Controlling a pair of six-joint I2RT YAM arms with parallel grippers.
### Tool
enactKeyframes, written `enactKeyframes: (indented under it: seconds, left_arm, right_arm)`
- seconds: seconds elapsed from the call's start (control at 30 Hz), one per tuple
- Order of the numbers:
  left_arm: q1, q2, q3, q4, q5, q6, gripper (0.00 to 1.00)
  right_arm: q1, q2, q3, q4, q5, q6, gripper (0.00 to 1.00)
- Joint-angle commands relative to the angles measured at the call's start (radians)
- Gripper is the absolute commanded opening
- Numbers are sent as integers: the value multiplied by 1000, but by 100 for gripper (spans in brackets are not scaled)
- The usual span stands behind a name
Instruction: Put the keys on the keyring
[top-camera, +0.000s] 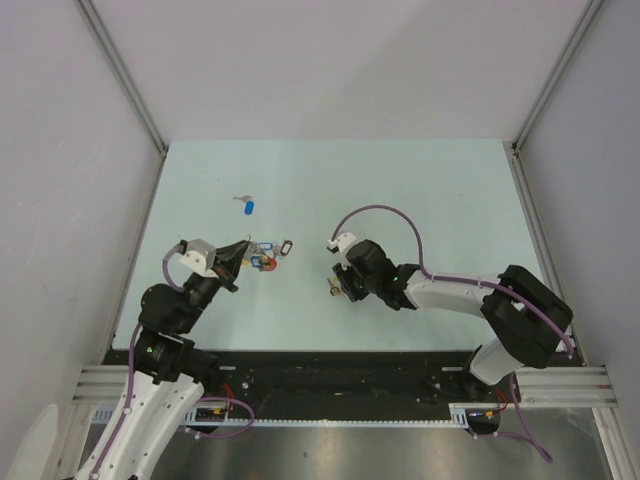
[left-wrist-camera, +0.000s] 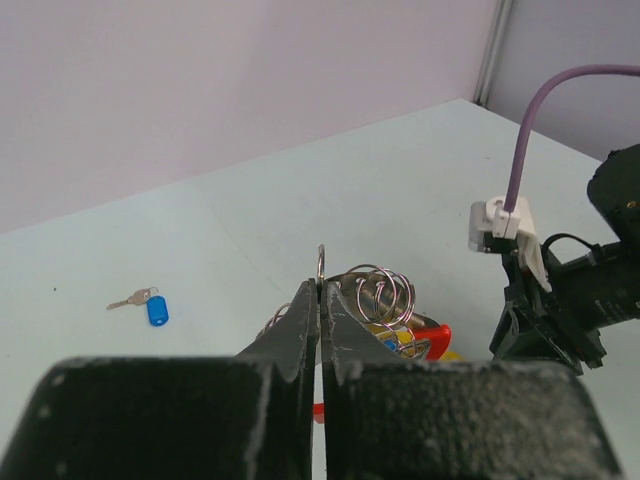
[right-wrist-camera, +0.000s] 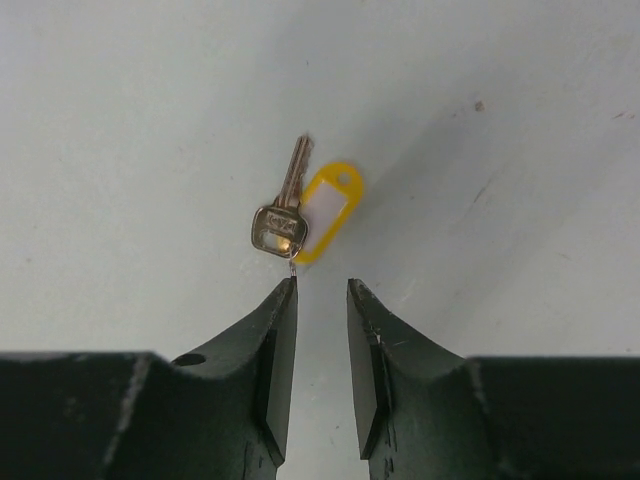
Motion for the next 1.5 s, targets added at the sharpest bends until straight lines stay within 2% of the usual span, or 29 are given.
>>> enactKeyframes:
  seconds: [0.0, 0.6, 1.0, 1.27, 1.33, 1.43, 1.47]
  left_arm:
    - [-6, -13, 33, 43, 12, 7, 0]
    - [-8, -6, 32, 45, 16, 6, 0]
    - [-8, -9, 32, 45, 15, 6, 0]
    - [-8, -8, 30, 45, 16, 6, 0]
    - [-8, -8, 30, 43, 16, 7, 0]
    - [-8, -8, 30, 43, 15, 7, 1]
    - [-8, -8, 32, 43, 16, 7, 0]
  right_arm:
    - [20, 43, 38, -26, -2, -15, 31]
    - [36, 161, 228, -255, 21, -36, 31]
    - [28, 199, 298, -324, -13, -56, 19]
    - [25, 221, 309, -324, -17, -59, 18]
    - [23, 225, 312, -325, -16, -59, 16]
    - [23, 224, 314, -327, -13, -59, 8]
    - [23, 221, 314, -327, -10, -61, 3]
